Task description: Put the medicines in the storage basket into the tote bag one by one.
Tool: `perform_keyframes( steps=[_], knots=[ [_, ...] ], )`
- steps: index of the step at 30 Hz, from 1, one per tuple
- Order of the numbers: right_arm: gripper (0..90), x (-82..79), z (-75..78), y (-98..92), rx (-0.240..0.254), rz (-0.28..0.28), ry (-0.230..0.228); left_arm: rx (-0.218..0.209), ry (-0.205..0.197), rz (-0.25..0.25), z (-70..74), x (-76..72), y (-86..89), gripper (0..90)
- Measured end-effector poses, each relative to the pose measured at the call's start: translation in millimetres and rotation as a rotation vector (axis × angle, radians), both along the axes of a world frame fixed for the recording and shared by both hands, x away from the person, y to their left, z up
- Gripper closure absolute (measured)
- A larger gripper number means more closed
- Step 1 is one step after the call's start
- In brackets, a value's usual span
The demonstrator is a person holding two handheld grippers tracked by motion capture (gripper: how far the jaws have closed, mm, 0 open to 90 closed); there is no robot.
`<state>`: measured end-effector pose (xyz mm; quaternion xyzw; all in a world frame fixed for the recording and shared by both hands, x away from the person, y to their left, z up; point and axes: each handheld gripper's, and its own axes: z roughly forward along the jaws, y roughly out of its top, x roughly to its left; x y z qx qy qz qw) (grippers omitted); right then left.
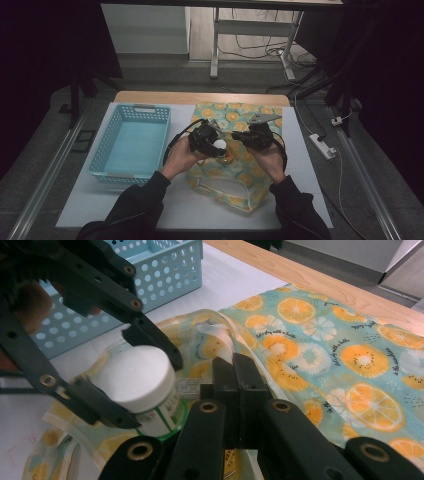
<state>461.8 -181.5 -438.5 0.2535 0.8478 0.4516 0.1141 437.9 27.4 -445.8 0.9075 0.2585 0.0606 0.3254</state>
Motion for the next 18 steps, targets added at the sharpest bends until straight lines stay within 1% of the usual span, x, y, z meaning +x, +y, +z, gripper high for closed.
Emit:
perform_keyframes(
  steps=[4, 9, 14, 18],
  knots=[
    [90.0, 0.6, -0.4, -1.0, 0.0, -0.007, 0.001, -0.004, 0.009, 0.005, -4.1, 5.9, -7.4, 50.4],
    [90.0, 1.5, 0.5, -3.0, 0.007, -0.015, -0.006, 0.022, -0.007, 0.015, -9.1, 10.9, -15.4, 50.4],
    [90.0, 1.7, -0.1, -3.1, 0.002, -0.02, -0.008, 0.023, -0.01, 0.019, -13.5, 16.5, -20.1, 50.3],
    [90.0, 1.7, -0.8, -2.1, 0.0, -0.023, -0.008, 0.038, -0.013, 0.03, -19.0, 20.2, -22.4, 50.3]
  ],
)
